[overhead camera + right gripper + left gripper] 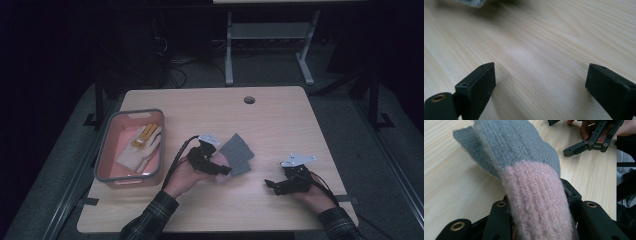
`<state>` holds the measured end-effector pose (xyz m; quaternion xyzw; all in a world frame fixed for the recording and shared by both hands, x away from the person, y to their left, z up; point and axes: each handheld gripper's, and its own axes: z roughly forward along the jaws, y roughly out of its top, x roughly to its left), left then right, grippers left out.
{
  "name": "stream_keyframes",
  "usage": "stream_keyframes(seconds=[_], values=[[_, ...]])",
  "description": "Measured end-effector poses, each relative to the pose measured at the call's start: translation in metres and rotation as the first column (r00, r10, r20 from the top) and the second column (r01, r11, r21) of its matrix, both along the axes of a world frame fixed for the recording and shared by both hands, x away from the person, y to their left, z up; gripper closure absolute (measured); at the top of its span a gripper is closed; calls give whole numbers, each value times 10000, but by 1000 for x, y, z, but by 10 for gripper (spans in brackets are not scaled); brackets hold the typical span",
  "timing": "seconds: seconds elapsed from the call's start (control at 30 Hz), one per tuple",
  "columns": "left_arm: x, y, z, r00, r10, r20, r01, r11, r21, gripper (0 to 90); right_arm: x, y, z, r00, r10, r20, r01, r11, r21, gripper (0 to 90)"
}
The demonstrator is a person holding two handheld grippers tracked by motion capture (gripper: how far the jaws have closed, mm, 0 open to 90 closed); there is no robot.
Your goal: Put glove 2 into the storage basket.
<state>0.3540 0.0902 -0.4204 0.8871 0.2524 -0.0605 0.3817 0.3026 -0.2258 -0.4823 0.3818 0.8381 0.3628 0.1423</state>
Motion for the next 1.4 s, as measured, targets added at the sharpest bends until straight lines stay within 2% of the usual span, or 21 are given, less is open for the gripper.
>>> stream_keyframes(seconds=[0.2, 0.5, 0.63, 0.77, 0.87, 1.07, 1.4], values=[[2, 6, 11, 9999, 63, 148, -63, 10000, 12, 594, 0, 0, 0, 10000, 6, 13, -6, 10000, -2, 88], [5, 16, 18, 9994, 257, 226, -256, 9997, -57, 591, 0, 0, 0, 10000, 16, 17, -16, 10000, -3, 88], [7, 23, 23, 9988, 395, 272, -392, 9992, -112, 591, 0, 0, 0, 10000, 25, 22, -25, 10000, -4, 88], [10, 32, 29, 9975, 615, 336, -603, 9976, -341, 590, 1, 0, 0, 9999, 96, 65, -96, 10000, -16, 88], [10, 36, 31, 9969, 723, 313, -713, 9969, -333, 590, 1, 0, 0, 9999, 96, 57, -96, 10000, -13, 88], [14, 51, 40, 9938, 1023, 440, -997, 9934, -561, 590, 1, 0, 0, 9999, 117, 56, -117, 9999, -10, 88], [18, 71, 47, 9861, 1556, 585, -1524, 9868, -556, 589, 1, 0, 0, 9999, 116, 55, -116, 9999, -9, 88]])
